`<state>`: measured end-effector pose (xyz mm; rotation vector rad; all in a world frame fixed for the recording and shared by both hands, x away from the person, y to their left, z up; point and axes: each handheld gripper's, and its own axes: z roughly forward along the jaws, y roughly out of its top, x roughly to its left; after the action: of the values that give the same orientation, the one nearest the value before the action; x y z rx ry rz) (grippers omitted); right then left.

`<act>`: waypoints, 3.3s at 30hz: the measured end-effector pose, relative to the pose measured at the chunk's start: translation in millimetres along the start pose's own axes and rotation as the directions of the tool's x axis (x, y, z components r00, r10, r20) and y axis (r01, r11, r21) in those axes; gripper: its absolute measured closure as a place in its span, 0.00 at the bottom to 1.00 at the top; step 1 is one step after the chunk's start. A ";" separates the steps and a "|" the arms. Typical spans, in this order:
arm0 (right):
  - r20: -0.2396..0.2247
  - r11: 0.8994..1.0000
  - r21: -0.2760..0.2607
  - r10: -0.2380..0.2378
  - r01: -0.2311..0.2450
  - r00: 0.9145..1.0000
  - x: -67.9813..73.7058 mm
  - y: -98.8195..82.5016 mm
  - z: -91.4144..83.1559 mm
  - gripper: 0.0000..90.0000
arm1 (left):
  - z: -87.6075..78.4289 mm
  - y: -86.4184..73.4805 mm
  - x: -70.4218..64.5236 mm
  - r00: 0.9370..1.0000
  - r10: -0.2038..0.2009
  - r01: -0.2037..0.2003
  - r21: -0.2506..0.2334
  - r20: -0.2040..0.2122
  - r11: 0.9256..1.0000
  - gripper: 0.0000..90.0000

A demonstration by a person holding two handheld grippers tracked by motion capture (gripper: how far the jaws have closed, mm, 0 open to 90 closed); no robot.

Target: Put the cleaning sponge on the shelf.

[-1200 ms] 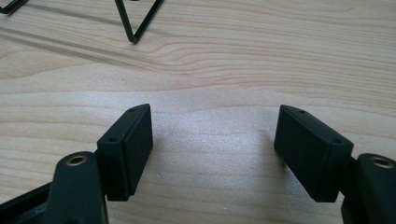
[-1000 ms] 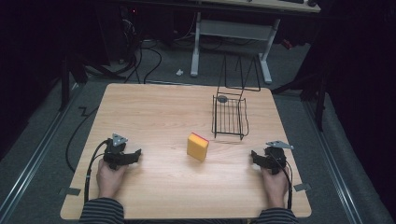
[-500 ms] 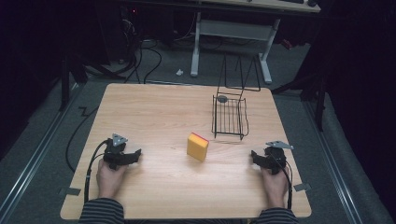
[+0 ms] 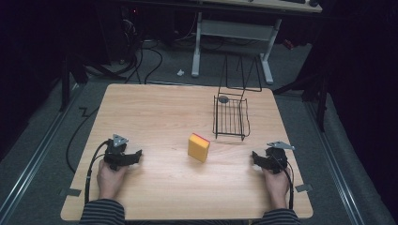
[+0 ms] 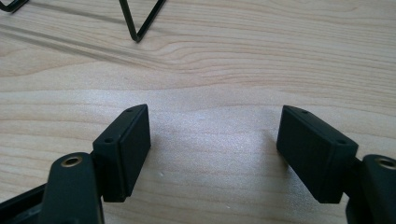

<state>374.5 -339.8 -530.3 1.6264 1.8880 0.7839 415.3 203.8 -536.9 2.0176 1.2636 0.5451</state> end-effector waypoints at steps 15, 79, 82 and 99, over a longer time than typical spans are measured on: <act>-0.002 0.999 -0.031 -0.022 0.022 1.000 6.2 0.3 -9.2 0.36 | -0.1 0.0 0.1 1.000 0.001 -0.001 0.001 0.001 1.000 0.25; -0.304 0.977 -0.168 -0.176 0.130 0.936 77.8 5.8 -38.3 0.35 | 0.0 0.0 0.0 1.000 0.000 0.000 0.000 0.000 1.000 0.25; -0.319 0.975 -0.166 -0.196 0.149 0.927 85.5 7.7 -38.1 0.35 | 0.0 0.0 0.0 1.000 0.000 0.000 0.000 0.000 1.000 0.25; -0.397 0.953 -0.205 -0.289 0.222 0.871 128.9 28.8 -35.5 0.35 | 0.0 0.0 0.0 1.000 0.000 0.000 0.000 0.000 1.000 0.25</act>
<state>350.7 -212.2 -487.1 1.1384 2.2161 1.2064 415.3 203.8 -536.9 2.0173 1.2632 0.5449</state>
